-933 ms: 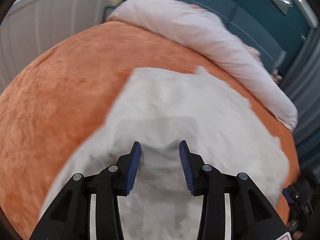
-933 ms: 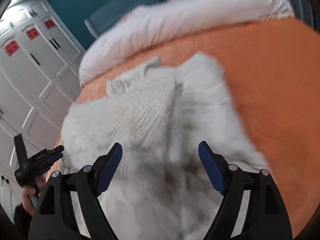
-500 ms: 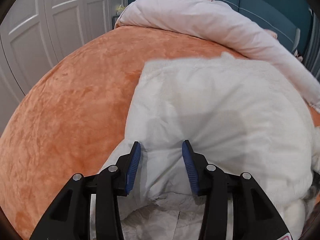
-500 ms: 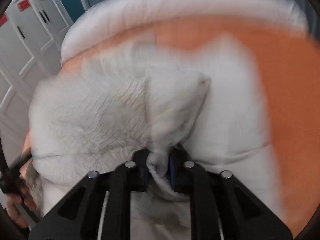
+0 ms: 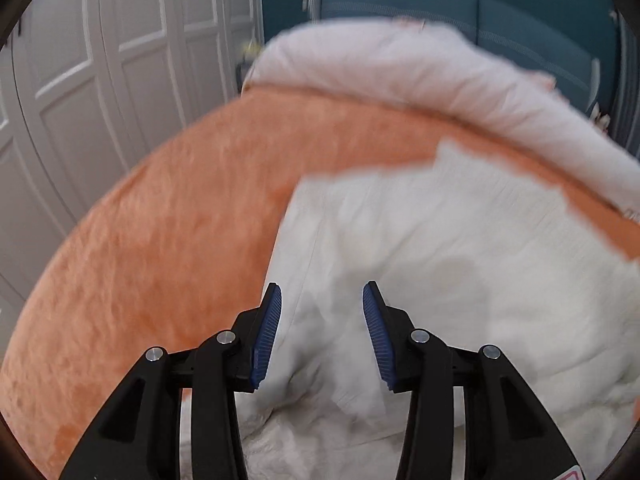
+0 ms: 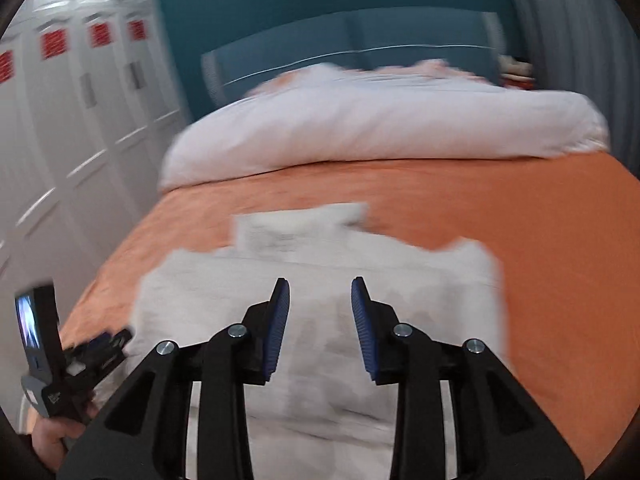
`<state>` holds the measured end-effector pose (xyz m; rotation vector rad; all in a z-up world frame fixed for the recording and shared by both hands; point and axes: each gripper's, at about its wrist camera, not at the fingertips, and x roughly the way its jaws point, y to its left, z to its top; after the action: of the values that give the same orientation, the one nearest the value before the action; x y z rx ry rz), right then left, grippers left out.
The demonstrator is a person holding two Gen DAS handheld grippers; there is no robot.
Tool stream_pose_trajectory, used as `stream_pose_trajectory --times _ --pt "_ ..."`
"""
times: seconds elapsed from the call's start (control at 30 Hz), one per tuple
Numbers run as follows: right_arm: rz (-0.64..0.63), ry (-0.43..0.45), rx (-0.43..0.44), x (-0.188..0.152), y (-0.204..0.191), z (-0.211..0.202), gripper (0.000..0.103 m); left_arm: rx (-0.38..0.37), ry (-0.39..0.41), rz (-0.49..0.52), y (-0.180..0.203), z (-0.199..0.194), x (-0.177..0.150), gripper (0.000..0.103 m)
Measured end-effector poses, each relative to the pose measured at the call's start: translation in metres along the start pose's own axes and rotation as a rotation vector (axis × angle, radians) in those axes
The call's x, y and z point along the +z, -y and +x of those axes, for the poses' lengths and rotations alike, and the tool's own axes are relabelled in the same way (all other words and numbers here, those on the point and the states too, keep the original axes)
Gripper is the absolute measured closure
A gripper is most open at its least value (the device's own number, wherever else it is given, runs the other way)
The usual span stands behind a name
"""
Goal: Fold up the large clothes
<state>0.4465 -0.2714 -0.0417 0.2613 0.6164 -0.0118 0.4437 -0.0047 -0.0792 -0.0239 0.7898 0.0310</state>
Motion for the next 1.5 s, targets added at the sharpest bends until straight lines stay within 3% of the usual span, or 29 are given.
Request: stream_pose_trajectory --times 0.07,0.17,0.3,0.37,0.43,0.53,0.63,0.77,0.9,0.97,1.1,1.17,1.23,1.33,1.37,1.4,1.43,1.47,1.5 --pt "-0.073 -0.047 0.028 0.002 -0.021 0.028 0.072 -0.02 0.012 0.013 0.011 -0.001 0.015 0.053" --pt "-0.128 -0.142 -0.009 -0.008 -0.027 0.067 0.075 -0.009 -0.018 0.064 0.034 0.028 0.027 0.051" --pt "-0.09 -0.145 -0.084 -0.034 0.019 0.084 0.076 0.067 -0.038 0.108 0.041 0.08 0.01 0.046" --pt "-0.031 -0.143 0.0 -0.047 0.043 0.086 0.078 0.053 -0.012 0.075 0.032 0.089 0.0 0.033" --pt "-0.004 -0.135 0.031 -0.052 0.047 0.094 0.079 0.014 -0.026 0.013 0.023 0.098 -0.008 0.029" --pt "-0.041 -0.125 -0.003 -0.061 0.04 0.101 0.079 0.018 -0.035 -0.008 0.02 0.106 -0.01 0.026" --pt "-0.02 -0.143 0.016 -0.06 0.042 0.107 0.079 0.039 -0.05 0.001 0.023 0.109 -0.009 0.024" --pt "0.028 -0.23 0.017 -0.045 0.044 0.096 0.073 0.03 -0.095 -0.019 0.007 0.082 -0.008 0.025" --pt "0.064 -0.17 0.028 -0.055 0.058 -0.019 0.036 -0.088 -0.101 -0.05 -0.049 -0.001 -0.034 0.024" --pt "0.049 -0.154 0.001 -0.087 0.074 -0.089 0.031 -0.075 -0.123 -0.02 -0.083 -0.04 -0.062 0.021" --pt "0.088 -0.261 -0.131 -0.165 0.111 -0.177 0.028 -0.096 -0.232 -0.042 -0.136 -0.084 -0.125 0.019" --pt "0.2 -0.332 -0.127 -0.201 0.133 -0.203 0.028 -0.126 -0.301 -0.078 -0.151 -0.093 -0.152 0.019" --pt "0.329 -0.386 -0.123 -0.233 0.148 -0.215 0.028 -0.175 -0.334 -0.18 -0.166 -0.102 -0.18 0.017" --pt "0.457 -0.383 -0.059 -0.255 0.155 -0.219 0.027 -0.251 -0.368 -0.311 -0.178 -0.103 -0.2 0.017" --pt "0.482 -0.377 -0.044 -0.256 0.155 -0.217 0.03 -0.257 -0.356 -0.319 -0.176 -0.106 -0.203 0.02" --pt "0.496 -0.377 -0.041 -0.256 0.152 -0.212 0.043 -0.255 -0.35 -0.303 -0.173 -0.11 -0.204 0.025" --pt "0.505 -0.384 -0.032 -0.256 0.147 -0.209 0.048 -0.281 -0.352 -0.285 -0.169 -0.113 -0.203 0.044" --pt "0.515 -0.395 -0.022 -0.253 0.143 -0.206 0.072 -0.297 -0.355 -0.278 -0.167 -0.116 -0.205 0.063" --pt "0.512 -0.395 -0.005 -0.248 0.137 -0.207 0.081 -0.317 -0.355 -0.263 -0.164 -0.123 -0.201 0.072"
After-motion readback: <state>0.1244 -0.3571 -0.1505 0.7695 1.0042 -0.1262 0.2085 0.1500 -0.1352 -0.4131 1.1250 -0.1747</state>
